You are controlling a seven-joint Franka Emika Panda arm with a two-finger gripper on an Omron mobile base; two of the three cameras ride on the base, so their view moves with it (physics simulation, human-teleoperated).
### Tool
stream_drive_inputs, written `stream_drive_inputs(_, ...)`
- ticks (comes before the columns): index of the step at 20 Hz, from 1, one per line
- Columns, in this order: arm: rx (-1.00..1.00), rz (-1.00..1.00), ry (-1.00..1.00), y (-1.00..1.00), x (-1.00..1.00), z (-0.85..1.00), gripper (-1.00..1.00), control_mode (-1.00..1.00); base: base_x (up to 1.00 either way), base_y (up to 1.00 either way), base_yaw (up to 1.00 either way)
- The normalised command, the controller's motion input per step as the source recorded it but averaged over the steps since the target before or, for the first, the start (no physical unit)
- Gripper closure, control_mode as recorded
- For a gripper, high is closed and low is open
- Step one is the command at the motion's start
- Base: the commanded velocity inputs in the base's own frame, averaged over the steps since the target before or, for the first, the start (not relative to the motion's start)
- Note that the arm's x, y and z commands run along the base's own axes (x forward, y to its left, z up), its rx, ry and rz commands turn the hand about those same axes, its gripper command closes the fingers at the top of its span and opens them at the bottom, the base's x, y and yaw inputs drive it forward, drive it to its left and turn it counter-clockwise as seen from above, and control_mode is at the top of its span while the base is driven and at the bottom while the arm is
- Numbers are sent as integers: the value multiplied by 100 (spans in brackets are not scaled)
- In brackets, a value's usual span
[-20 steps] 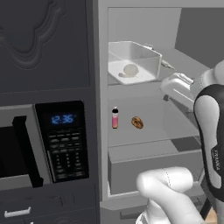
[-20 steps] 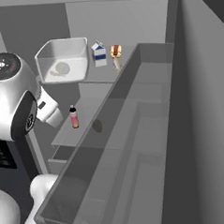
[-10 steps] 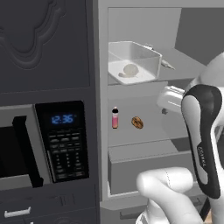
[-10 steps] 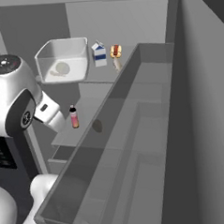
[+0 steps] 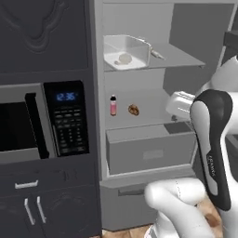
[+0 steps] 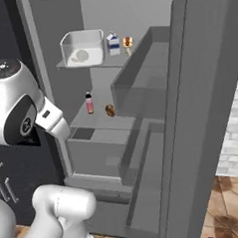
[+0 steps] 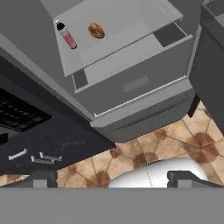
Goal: Place the tupperware on the top shelf of the fridge. Make space for the tupperware among the existing items by rearranging them on the shelves if needed. Close the fridge door when finished.
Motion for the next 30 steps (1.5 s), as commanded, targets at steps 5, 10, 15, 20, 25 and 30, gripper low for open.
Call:
stream_drive_inputs(5, 0, 0, 0, 0, 0, 0, -100, 100, -76, 0, -12)
stream_drive_inputs(10, 0, 0, 0, 0, 0, 0, -100, 100, -84, -3, -21)
stream_drive_inputs(15, 0, 0, 0, 0, 0, 0, -100, 100, -81, -3, -22)
stream_drive_inputs(20, 0, 0, 0, 0, 0, 0, -100, 100, -40, 0, -14)
stream_drive_inputs(25, 0, 0, 0, -1, 0, 0, -100, -100, 0, 0, 0)
stream_drive_inputs(30, 1, -12, 0, -58, -18, -3, -100, -100, 0, 0, 0)
